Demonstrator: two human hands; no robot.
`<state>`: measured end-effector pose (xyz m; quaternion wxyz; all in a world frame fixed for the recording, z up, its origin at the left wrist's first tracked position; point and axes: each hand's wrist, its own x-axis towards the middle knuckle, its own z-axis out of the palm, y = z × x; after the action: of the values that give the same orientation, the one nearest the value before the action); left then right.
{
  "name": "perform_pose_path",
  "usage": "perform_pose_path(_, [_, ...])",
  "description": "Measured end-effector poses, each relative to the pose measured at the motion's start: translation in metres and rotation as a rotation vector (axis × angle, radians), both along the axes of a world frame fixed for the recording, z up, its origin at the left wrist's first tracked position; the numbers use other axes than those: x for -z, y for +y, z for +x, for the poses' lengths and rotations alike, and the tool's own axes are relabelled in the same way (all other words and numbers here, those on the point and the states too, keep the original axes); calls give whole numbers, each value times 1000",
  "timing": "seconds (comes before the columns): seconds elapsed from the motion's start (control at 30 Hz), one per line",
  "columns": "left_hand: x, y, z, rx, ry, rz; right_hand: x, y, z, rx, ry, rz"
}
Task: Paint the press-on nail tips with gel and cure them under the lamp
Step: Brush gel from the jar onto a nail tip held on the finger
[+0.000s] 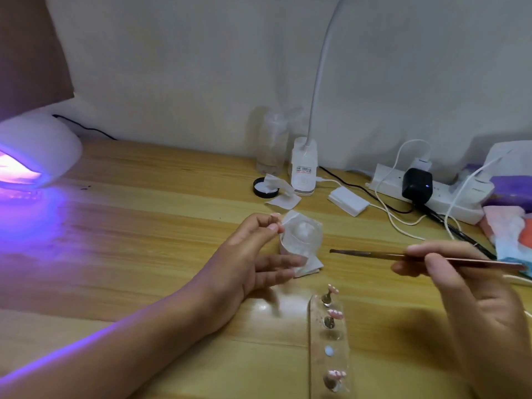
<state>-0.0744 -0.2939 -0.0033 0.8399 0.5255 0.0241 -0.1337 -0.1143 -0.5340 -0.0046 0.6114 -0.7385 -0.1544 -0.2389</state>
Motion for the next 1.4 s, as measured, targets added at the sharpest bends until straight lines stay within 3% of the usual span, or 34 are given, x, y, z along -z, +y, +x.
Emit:
perform_pose_path(0.1, [6,-3,-11,-151,-147,242,-9,3,11,-36,160,294])
perform_pose_path(0.27, [6,-5,-25,132,-328,344,2,-1,11,-95,252,422])
perform_pose_path(0.87, [8,-6,-20,191,-361,417,6,2,8,-128,139,309])
perform_pose_path(1.23, [3,-6,-23,199,-389,401,3,9,1,-178,214,265])
perform_pose_path(1.4, [3,-6,-22,200,-365,372,3,8,1,-171,92,315])
